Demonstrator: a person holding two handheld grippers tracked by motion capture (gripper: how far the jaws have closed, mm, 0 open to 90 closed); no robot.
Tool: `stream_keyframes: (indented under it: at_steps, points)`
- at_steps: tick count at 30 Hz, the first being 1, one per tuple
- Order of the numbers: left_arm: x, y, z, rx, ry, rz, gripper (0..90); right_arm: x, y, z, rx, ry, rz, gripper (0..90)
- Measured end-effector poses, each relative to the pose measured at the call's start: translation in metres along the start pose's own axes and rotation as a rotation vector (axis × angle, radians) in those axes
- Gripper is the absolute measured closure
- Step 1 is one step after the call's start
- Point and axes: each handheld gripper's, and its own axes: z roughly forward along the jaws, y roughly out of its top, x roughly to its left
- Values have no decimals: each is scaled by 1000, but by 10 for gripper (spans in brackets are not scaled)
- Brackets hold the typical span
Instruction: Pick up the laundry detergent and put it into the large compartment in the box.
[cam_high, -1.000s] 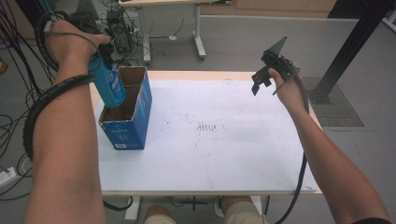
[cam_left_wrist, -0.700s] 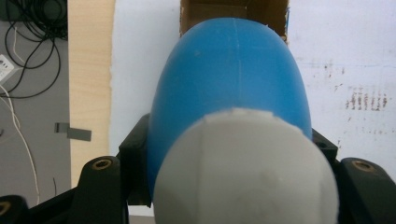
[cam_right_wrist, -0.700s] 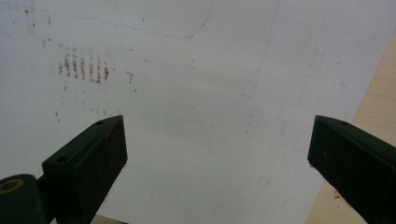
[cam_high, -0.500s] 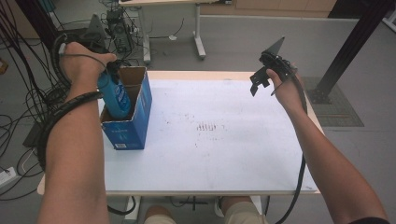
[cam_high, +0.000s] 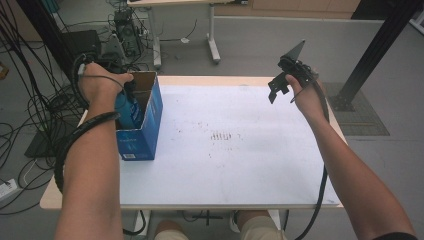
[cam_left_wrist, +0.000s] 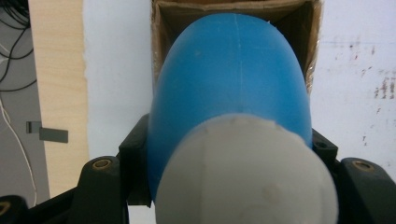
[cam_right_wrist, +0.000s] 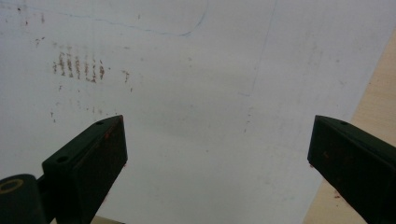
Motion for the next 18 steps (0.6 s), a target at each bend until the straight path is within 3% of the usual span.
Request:
stream_keyframes:
  at_steps: [18]
  points:
    - [-7, 2, 29, 15, 3, 19, 378, -1, 3, 9, 13, 0, 1, 46]
